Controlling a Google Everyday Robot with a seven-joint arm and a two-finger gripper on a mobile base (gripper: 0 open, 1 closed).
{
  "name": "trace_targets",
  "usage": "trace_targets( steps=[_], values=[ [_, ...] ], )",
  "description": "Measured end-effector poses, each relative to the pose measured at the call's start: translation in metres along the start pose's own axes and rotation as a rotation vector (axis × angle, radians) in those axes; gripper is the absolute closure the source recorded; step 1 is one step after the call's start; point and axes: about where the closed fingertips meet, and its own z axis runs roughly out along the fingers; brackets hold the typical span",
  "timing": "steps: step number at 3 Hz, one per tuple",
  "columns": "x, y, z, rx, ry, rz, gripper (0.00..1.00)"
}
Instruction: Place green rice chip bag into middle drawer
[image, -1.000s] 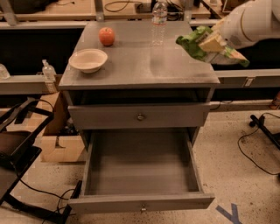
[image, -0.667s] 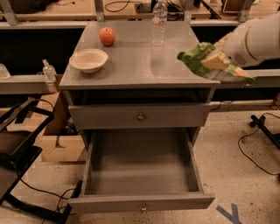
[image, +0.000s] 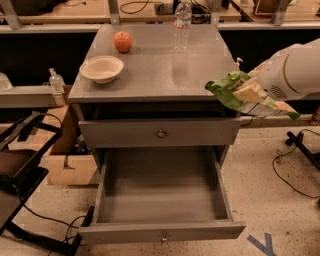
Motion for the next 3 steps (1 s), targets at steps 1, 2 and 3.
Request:
trace_targets(
  steps=[1,2,3],
  values=[
    [0.010,0.025,0.023,-0.040,0.002,0.027,1.00],
    [0.037,0.066,0.055,-0.103,-0.008,0.094,1.00],
    [0.070,0.113,0.104,-0.176,-0.056,0.176,1.00]
  ],
)
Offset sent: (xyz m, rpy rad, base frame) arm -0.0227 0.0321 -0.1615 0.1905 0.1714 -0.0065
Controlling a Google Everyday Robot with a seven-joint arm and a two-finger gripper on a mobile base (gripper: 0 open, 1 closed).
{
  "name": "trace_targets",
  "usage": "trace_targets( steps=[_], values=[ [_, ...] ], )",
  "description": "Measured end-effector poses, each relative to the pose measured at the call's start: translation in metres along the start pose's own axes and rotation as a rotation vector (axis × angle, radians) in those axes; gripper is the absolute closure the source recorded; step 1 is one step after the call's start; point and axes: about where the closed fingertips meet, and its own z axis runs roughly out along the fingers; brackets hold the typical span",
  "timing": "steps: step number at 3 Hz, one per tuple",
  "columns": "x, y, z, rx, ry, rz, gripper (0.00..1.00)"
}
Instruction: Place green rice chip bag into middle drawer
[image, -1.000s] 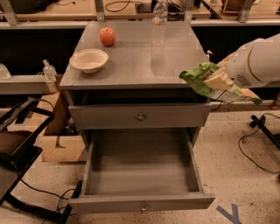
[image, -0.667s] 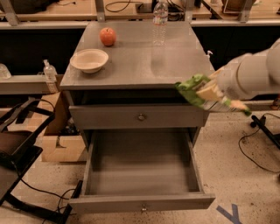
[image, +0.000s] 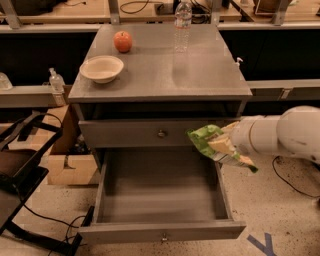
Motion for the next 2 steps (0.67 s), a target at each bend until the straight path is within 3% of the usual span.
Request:
trace_targets(
  steps=[1,2],
  values=[
    [0.036,0.021,0.056,-0.066,-0.063,0.094,1.00],
    [0.071,0.045,0.115,-0.136,-0.082,0.176,1.00]
  ],
)
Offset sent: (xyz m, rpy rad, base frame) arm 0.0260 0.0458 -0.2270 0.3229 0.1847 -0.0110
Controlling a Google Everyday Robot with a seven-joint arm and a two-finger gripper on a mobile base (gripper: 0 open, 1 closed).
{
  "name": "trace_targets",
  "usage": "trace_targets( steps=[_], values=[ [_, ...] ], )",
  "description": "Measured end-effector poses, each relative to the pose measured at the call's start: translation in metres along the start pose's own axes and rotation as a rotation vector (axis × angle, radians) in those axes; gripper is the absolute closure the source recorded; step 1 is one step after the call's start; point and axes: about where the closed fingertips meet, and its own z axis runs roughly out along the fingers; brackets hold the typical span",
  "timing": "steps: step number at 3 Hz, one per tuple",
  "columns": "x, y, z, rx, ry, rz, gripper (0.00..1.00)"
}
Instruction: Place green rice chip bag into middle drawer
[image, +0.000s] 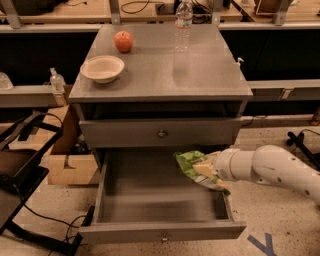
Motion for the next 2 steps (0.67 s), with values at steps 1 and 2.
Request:
trace_targets(
  steps=[1,2],
  values=[
    [0.038,0.017,0.050,-0.060,0.038,0.042,1.00],
    [0.067,0.043,0.108,-0.126,0.083,0.076,1.00]
  ],
)
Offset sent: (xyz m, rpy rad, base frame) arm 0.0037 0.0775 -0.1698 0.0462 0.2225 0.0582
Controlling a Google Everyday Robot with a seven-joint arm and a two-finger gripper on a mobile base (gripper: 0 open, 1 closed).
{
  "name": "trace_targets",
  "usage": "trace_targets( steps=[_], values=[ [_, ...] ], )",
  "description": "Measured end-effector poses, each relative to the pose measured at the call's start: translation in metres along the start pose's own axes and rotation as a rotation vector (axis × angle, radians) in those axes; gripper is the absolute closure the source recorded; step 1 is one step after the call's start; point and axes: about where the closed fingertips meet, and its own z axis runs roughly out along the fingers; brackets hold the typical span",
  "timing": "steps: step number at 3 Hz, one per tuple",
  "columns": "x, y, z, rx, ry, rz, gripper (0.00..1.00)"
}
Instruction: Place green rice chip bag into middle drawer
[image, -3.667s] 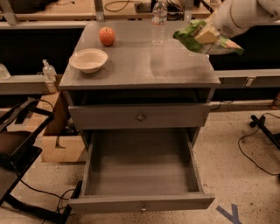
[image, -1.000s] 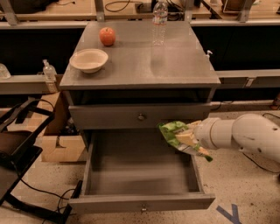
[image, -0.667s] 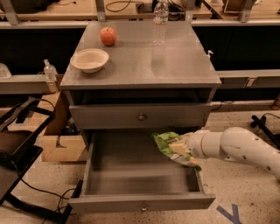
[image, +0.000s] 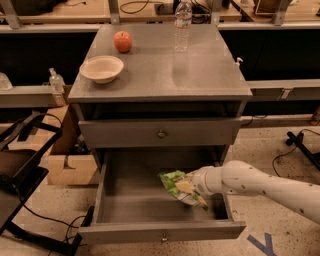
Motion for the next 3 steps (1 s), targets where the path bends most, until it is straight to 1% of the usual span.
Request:
trace_targets(
  steps=[1,2,3],
  values=[
    [0.004,0.006,0.032,-0.014,0.008,0.018,1.00],
    [0.007,0.009,0.049,-0.020,0.012,0.028,1.00],
    [0.007,0.010,0.049,-0.023,0.012,0.027,0.82]
  ],
)
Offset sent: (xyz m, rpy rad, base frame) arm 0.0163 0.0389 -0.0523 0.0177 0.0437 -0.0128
